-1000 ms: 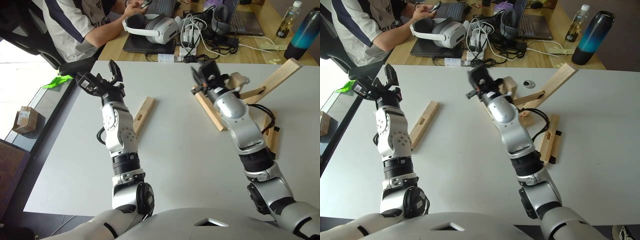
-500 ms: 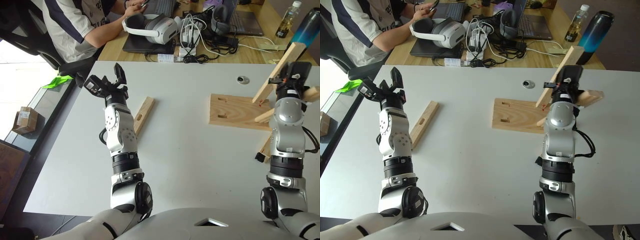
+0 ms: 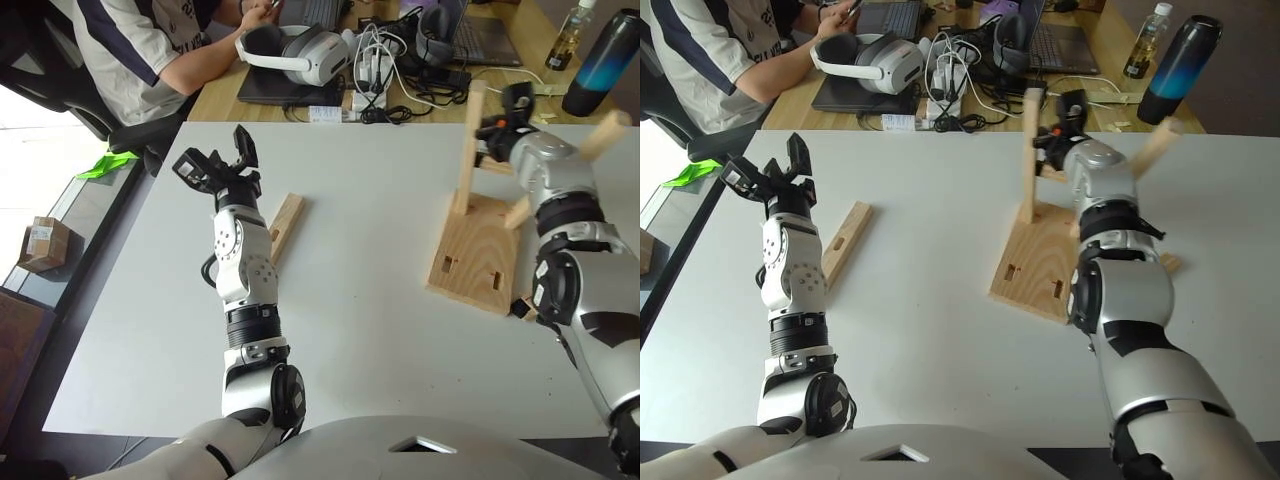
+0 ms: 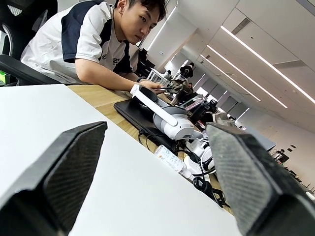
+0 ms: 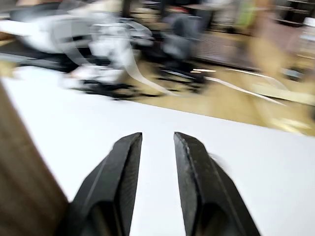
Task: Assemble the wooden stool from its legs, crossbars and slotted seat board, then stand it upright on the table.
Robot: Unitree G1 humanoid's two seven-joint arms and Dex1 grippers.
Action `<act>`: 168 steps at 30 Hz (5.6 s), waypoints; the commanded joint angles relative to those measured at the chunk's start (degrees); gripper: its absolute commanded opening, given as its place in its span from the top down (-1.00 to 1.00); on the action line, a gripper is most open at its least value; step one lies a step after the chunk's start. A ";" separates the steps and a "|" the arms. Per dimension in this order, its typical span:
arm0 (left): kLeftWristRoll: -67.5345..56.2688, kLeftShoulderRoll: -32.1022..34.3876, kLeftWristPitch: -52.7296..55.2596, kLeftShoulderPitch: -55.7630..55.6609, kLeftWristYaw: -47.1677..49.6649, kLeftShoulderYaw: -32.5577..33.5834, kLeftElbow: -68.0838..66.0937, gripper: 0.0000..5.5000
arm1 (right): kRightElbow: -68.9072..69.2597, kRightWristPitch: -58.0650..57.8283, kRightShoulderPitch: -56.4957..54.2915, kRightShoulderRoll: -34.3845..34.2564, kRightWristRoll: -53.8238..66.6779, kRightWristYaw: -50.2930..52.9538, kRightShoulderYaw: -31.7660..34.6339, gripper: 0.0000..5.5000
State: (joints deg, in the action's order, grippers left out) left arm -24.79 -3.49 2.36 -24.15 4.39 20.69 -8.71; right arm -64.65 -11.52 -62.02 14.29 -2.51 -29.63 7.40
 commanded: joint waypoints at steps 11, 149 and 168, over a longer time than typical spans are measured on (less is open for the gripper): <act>0.46 0.53 1.41 -0.13 1.04 -0.87 1.13 -0.34 | 41.87 28.27 7.26 1.53 8.15 9.33 4.19 0.55; -0.62 1.63 6.35 3.55 1.48 -1.35 7.47 -0.36 | 41.66 -4.40 68.43 16.72 16.63 -13.71 -2.31 -0.55; -0.28 1.65 6.17 3.93 1.51 -1.35 7.14 -0.36 | 5.58 -2.00 57.09 16.80 7.59 -1.72 -10.59 0.00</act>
State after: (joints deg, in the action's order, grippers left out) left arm -25.43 -2.24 7.95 -20.13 5.47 19.53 -1.05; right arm -48.16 -0.71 -15.97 33.43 14.78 -34.51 4.10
